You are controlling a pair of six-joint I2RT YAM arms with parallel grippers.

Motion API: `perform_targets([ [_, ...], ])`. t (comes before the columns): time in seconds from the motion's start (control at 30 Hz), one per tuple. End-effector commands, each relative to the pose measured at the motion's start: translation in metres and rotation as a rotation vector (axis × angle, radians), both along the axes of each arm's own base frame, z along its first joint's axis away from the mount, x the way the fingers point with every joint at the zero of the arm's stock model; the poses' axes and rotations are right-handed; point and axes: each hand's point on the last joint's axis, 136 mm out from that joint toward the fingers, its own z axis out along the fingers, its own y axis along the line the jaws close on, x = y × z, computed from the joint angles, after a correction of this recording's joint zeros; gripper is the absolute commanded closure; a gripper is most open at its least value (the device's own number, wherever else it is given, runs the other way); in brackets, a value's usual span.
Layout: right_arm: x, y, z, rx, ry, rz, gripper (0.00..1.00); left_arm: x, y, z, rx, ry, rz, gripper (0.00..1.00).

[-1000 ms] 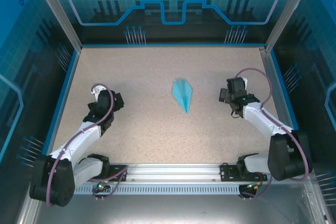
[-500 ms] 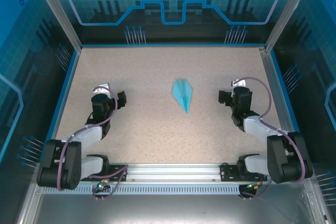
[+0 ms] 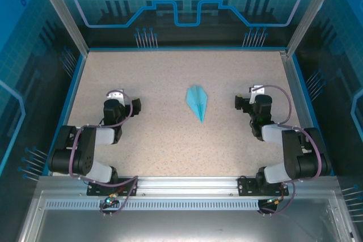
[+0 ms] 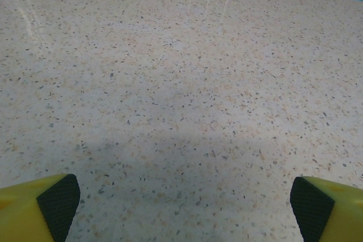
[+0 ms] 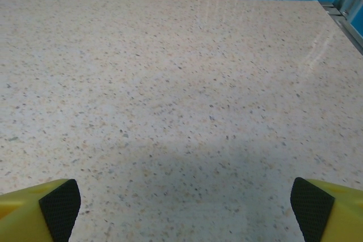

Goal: Fold a paper plane with a square sheet of paper (pick it up from the middle)
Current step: Reset both arms

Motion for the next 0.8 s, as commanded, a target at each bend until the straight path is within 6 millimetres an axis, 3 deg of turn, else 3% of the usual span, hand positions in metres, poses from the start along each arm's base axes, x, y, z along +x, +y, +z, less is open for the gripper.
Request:
perform_targets([
  [0.0, 0.006, 0.005, 0.002, -0.007, -0.05, 0.048, 0.01, 0.014, 0.001, 0.016, 0.014, -0.062, -0.018, 0.02],
  [0.77, 0.007, 0.008, 0.001, -0.033, -0.042, 0.044, 0.01, 0.019, -0.012, 0.015, 0.04, -0.033, -0.078, 0.01],
])
